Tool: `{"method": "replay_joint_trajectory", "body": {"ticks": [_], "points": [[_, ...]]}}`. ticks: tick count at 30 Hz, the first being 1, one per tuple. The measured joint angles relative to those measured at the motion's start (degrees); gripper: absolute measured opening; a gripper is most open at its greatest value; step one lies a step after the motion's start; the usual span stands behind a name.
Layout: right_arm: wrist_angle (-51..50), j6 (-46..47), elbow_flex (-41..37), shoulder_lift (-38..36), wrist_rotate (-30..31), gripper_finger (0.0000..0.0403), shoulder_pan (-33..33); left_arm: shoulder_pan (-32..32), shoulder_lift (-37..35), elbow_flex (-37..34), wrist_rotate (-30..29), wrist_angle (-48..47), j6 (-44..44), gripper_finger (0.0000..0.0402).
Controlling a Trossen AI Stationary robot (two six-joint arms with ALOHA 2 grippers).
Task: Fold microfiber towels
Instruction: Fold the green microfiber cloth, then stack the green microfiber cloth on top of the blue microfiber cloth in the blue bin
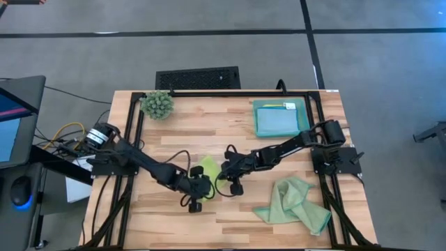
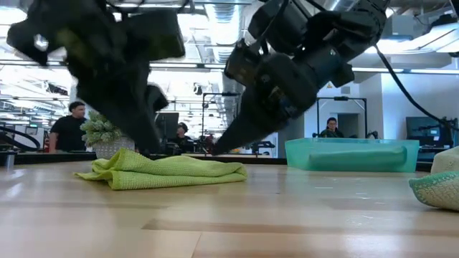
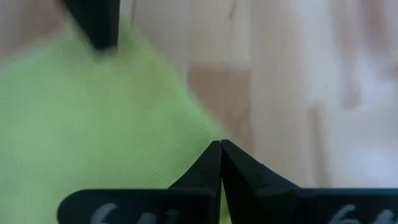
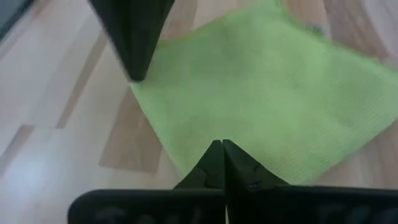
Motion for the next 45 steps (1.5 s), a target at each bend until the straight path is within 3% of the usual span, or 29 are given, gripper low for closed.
{"method": "replay_joint_trajectory", "body": {"ticks": [8,13,16,22,27,29,36,39,41,45], "points": [[-1.82,1.38,-0.06,0.04,0.04,0.0013,0.50,-0.87,6.09,0.19,2.53,5.27,-2.82,0.0000],[-7.80,2.56,-0.06,0.04,2.11,0.0011,1.05,-1.89,6.12,0.19,1.40,4.86,-4.66,0.0000],[-10.01,4.31,0.13,-0.11,4.85,0.0009,2.25,-2.71,5.85,0.26,0.74,3.86,-4.68,0.0000],[-10.02,9.10,0.13,-0.20,4.69,0.0015,5.63,-4.29,5.26,1.55,2.52,-1.91,-5.74,0.0000],[-12.03,10.52,0.23,-3.58,4.58,0.0014,8.66,-6.30,0.83,2.67,4.43,-7.42,-3.29,0.0000],[-10.94,10.20,1.20,-5.59,4.88,0.0013,9.30,-6.99,-2.13,3.08,2.48,-8.08,-2.33,0.0000],[-9.55,11.04,1.49,-8.75,9.79,0.0019,7.51,-9.24,-8.48,2.84,-13.81,-18.42,-6.84,0.0000],[-8.62,13.12,1.51,-7.98,9.01,0.0020,5.87,-9.87,-8.69,1.09,-13.19,-17.57,-8.28,0.0000],[-9.54,9.24,1.42,-7.43,7.19,0.0020,5.45,-10.32,-8.48,0.18,-11.31,-15.34,-7.23,0.0000],[-9.53,-8.91,1.40,-7.48,6.11,0.0031,7.46,-12.06,-8.38,-0.17,-7.76,-11.49,0.53,0.0000]]}}
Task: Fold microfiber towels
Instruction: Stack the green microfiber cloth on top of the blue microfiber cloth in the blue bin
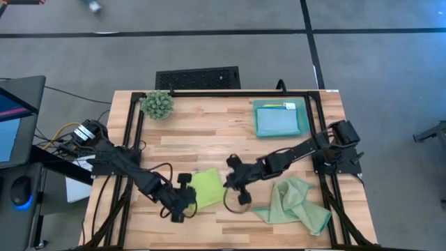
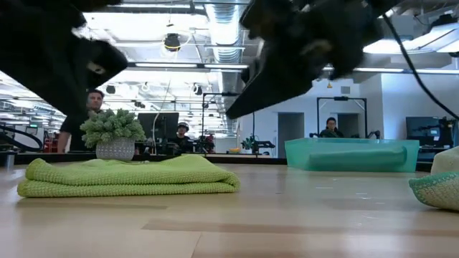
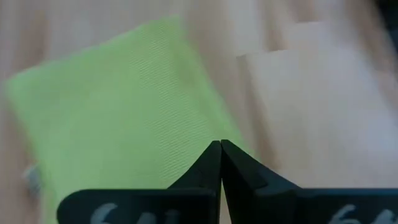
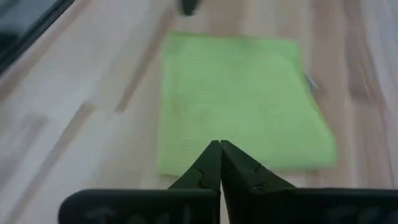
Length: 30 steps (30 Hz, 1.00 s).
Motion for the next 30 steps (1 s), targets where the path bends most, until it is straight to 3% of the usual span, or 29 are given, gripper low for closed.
{"method": "replay_joint_trajectory", "body": {"ticks": [4,7,14,18,30], "points": [[1.93,-12.89,0.02,0.00,0.17,0.0064,2.29,-2.13,0.00,0.07,2.90,3.56,9.43,0.0019],[3.63,-17.03,0.02,0.00,0.34,0.0098,3.54,-3.17,0.00,0.07,3.04,4.02,11.12,0.0051],[5.84,-14.30,0.09,0.00,0.53,0.0182,3.80,-3.33,2.23,0.07,1.41,5.44,9.65,0.0152],[5.72,-13.32,0.09,0.00,0.58,0.0214,3.71,-3.33,6.28,0.07,0.81,6.98,9.58,0.0189],[5.37,-13.12,0.09,0.00,0.53,0.0223,3.75,-3.49,10.66,-0.07,-0.85,6.10,5.13,0.0192]]}}
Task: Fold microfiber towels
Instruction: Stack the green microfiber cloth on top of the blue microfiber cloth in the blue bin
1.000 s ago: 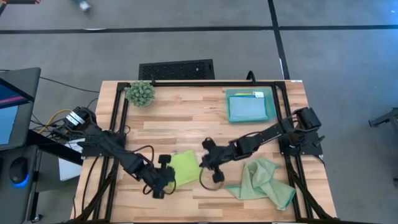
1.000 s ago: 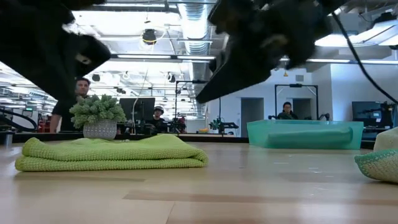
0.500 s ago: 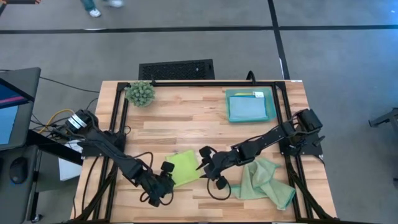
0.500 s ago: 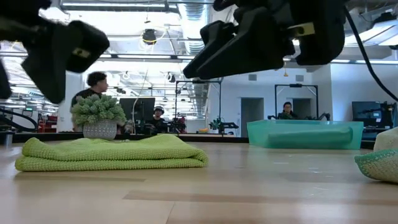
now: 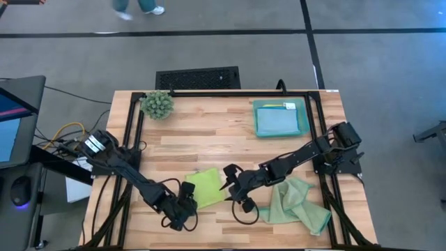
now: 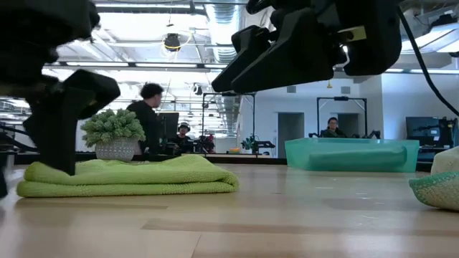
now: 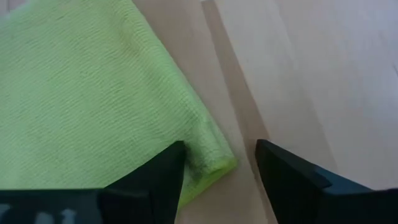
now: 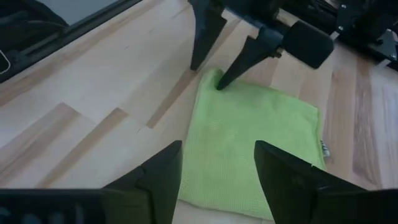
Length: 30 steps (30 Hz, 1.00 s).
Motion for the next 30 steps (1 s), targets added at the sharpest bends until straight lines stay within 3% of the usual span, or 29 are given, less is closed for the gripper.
{"method": "replay_joint_trajectory", "body": {"ticks": [9,17,30], "points": [[0.23,0.66,-0.24,2.63,-0.59,0.0221,0.10,0.20,1.14,0.22,-0.87,-0.21,-2.43,0.0184],[4.91,-3.48,0.54,10.20,-0.69,0.0221,0.96,0.44,1.38,0.22,-1.51,-0.98,-3.86,0.0118],[4.36,0.25,0.97,11.26,-0.58,0.0221,1.40,0.55,1.45,0.11,-3.06,-1.53,-5.18,0.0047]]}}
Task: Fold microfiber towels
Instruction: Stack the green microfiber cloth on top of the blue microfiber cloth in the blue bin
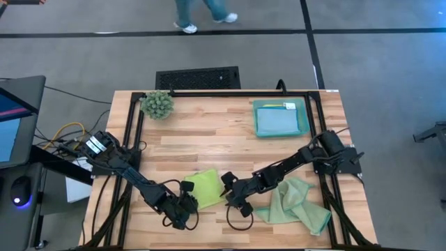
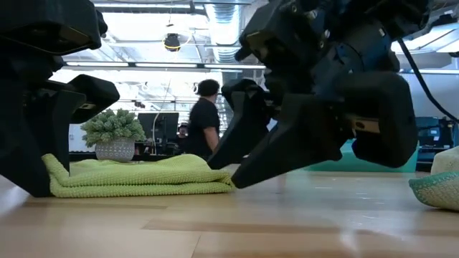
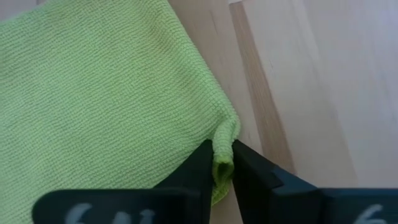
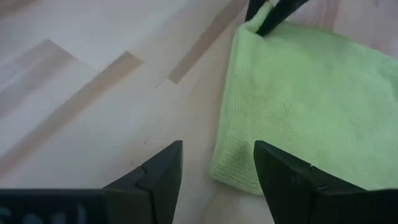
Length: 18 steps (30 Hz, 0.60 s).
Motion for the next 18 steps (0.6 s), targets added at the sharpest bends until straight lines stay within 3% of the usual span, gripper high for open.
{"method": "replay_joint_trajectory", "body": {"ticks": [10,18], "points": [[-2.07,3.56,-0.24,0.00,-0.28,0.0215,-1.16,0.00,0.03,-0.04,-0.28,-0.02,-0.17,0.0025],[-1.32,6.70,-1.96,-0.14,-0.68,0.0153,-2.31,0.02,0.04,-0.07,-0.34,0.13,-0.24,0.0011]]}}
